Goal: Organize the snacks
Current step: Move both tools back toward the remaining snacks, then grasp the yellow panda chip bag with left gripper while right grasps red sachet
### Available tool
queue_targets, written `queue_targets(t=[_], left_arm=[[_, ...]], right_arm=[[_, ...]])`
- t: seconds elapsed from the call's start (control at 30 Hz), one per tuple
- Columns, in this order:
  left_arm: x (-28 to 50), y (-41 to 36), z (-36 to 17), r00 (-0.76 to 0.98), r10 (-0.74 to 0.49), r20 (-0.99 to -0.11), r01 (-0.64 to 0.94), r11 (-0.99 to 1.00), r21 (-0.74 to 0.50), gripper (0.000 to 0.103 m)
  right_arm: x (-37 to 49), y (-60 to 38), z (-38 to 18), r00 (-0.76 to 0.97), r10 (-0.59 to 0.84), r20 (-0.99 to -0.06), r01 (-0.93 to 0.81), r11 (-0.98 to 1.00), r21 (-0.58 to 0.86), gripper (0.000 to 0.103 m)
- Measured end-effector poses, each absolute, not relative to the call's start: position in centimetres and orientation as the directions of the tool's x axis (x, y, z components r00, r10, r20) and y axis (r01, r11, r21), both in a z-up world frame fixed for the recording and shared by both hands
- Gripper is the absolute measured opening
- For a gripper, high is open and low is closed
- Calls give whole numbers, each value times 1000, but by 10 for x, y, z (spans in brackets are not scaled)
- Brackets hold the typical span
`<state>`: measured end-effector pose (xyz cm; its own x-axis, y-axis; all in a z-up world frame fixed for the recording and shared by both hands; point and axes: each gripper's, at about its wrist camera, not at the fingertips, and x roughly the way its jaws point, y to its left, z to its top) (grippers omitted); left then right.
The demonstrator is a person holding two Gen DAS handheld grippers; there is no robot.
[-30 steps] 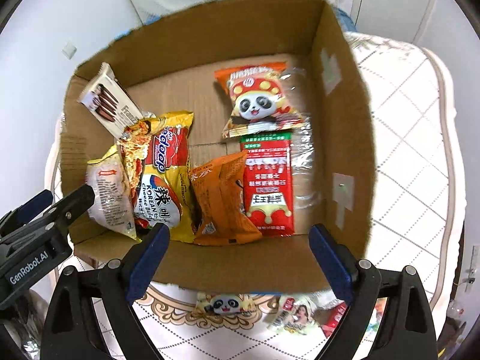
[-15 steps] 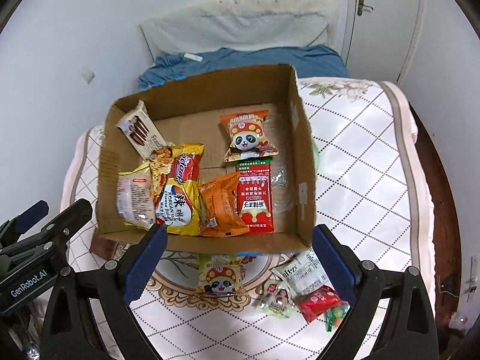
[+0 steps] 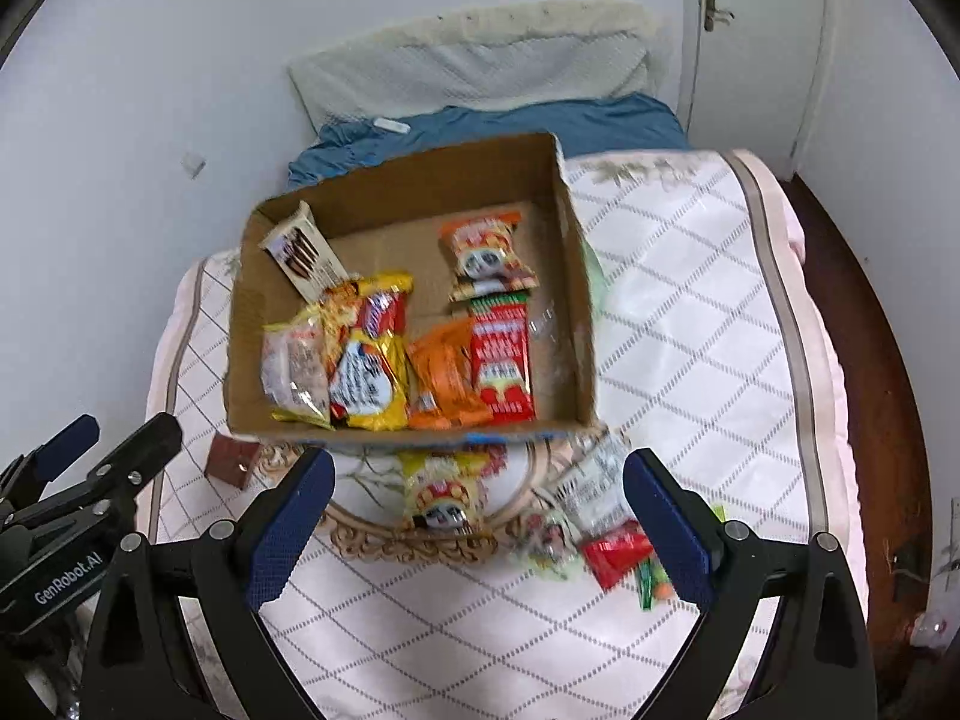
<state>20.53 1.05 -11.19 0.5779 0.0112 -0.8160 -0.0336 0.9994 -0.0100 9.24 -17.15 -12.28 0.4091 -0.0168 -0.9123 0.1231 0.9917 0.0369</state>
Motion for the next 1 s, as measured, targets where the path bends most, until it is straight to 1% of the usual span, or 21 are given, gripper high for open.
queue_targets(t=[0.23,0.47,0.6,0.8,0.9,0.97,1.0], left_arm=[[208,-5,-169,457,11,-889,-23,1000,1,99],[238,-36,-233,309,2,-951,18,1000,8,99],[261,-52,-261,228,-28,-973,24,999,-23,99],[286,-74,-296,145,-30,-989,37,999,-25,99],[294,-82,-310,114,-17,-993,50,999,-11,99],[297,-87,-320,93,-6,-996,58,998,0,99],[299,-89,-324,83,-3,-997,60,998,2,99]], right_arm=[[73,-225,-178,276,8,-961,277,957,87,99],[75,-276,-240,141,20,-990,406,911,76,99],[71,-310,-270,82,111,-990,546,826,138,99],[59,-342,-310,99,278,-955,717,645,262,99],[64,-341,-314,117,275,-954,729,628,271,98],[70,-336,-315,115,257,-960,716,648,259,94],[74,-332,-316,114,251,-961,703,663,257,77]])
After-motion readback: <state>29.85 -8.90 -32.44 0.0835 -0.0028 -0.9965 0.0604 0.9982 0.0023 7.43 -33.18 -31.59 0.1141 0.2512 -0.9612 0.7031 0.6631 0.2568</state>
